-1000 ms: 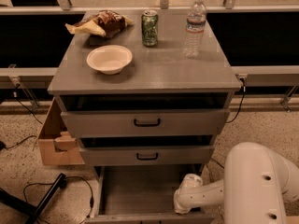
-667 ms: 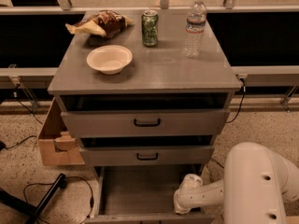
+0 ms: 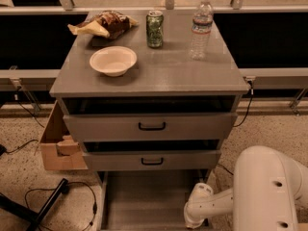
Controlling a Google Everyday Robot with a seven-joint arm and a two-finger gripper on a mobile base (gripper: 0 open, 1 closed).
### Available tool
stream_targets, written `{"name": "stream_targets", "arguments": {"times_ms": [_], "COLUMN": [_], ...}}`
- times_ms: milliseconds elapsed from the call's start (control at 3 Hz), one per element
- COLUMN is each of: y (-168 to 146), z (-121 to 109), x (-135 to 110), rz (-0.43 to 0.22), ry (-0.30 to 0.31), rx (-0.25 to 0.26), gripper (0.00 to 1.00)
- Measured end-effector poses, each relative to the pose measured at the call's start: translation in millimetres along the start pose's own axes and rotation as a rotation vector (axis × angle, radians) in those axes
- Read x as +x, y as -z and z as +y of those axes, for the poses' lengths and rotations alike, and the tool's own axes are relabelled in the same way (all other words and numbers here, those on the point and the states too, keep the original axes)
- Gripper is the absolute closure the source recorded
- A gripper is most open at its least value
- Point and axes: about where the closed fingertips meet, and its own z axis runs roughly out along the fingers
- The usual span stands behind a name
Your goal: Open bottom drawer
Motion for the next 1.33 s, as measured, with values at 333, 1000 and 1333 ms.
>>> {"name": "stream_targets", "arguments": {"times_ms": [333, 1000, 1333], "y": [4.8, 4.8, 4.8], "z": [41.6, 34.0, 32.9], "x": [15.1, 16.6, 16.8], "rz": [0.027, 0.027, 0.027], "ry": [-0.029, -0.029, -0.029], "rx": [-0.047, -0.047, -0.048], "gripper": [1.00, 0.87, 0.88]}}
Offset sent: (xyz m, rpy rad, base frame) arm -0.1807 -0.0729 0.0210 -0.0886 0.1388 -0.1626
